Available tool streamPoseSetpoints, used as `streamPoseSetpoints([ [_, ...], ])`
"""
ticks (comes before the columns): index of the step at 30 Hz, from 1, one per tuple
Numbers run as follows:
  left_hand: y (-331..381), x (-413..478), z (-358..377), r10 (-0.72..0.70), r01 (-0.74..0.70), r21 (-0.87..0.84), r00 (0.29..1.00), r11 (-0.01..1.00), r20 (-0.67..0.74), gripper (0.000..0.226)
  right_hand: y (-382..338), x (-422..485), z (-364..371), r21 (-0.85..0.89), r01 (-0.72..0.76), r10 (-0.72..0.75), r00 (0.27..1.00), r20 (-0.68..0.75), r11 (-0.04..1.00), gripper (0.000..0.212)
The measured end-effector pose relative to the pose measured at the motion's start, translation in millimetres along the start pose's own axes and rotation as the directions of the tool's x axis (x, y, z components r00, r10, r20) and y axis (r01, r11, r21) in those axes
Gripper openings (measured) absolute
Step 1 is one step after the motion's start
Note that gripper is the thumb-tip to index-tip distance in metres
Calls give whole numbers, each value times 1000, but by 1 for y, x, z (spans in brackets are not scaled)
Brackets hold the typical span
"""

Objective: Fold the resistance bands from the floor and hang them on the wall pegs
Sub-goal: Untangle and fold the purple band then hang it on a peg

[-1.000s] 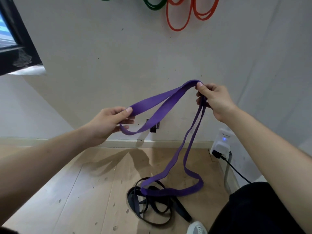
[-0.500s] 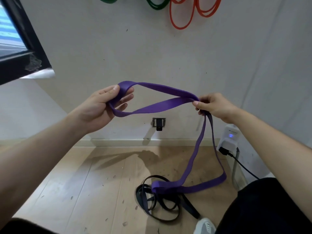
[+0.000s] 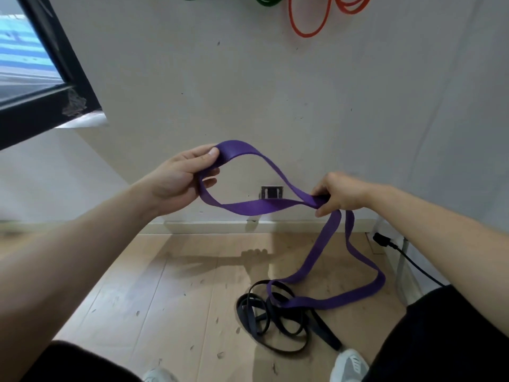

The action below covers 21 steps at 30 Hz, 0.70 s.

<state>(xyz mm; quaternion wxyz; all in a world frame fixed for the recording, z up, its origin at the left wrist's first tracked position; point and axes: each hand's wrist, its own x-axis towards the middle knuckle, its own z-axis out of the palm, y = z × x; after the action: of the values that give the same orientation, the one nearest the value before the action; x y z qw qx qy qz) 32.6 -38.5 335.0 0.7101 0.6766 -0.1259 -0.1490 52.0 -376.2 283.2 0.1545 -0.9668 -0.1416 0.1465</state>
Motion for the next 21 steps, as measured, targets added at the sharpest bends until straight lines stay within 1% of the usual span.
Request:
streamPoseSetpoints([
  [2,1,0,-2,8,-7,7,999,1000,-41,31,4,2,1,-2,-16,16,1000,10,1000,14],
  [4,2,1,-7,12,-14,-26,997,1000,-76,21,7,3,0,7,-29,29,1000,4,1000,13],
  [8,0,2,-13,-42,37,-61,996,997,-81,23,10,0,-3,-2,-27,27,999,-46,1000,13],
  [11,-1,2,-13,-89,87,-26,990,996,-107,27,15,-1,-6,38,-41,44,996,-72,998,17],
  [12,-1,2,-14,-90,94,21,987,995,-131,30,17,-1,-7,55,-46,50,996,-76,997,16],
  [13,-3,3,-16,-74,92,107,985,990,-158,31,19,-2,-8,66,-46,52,995,-81,997,14],
  [15,-7,2,-18,-23,93,327,977,940,-213,25,19,-3,-9,83,-33,41,995,-94,996,16],
  [16,-10,2,-20,-15,113,399,971,910,-239,23,19,-4,-10,102,-18,28,994,-103,995,16],
  [19,-19,3,-25,-45,192,476,952,858,-303,21,12,-10,-13,209,30,0,990,-141,977,14],
  [21,-23,4,-28,-28,203,508,943,837,-332,24,2,-13,-15,284,70,-19,983,-181,956,13],
])
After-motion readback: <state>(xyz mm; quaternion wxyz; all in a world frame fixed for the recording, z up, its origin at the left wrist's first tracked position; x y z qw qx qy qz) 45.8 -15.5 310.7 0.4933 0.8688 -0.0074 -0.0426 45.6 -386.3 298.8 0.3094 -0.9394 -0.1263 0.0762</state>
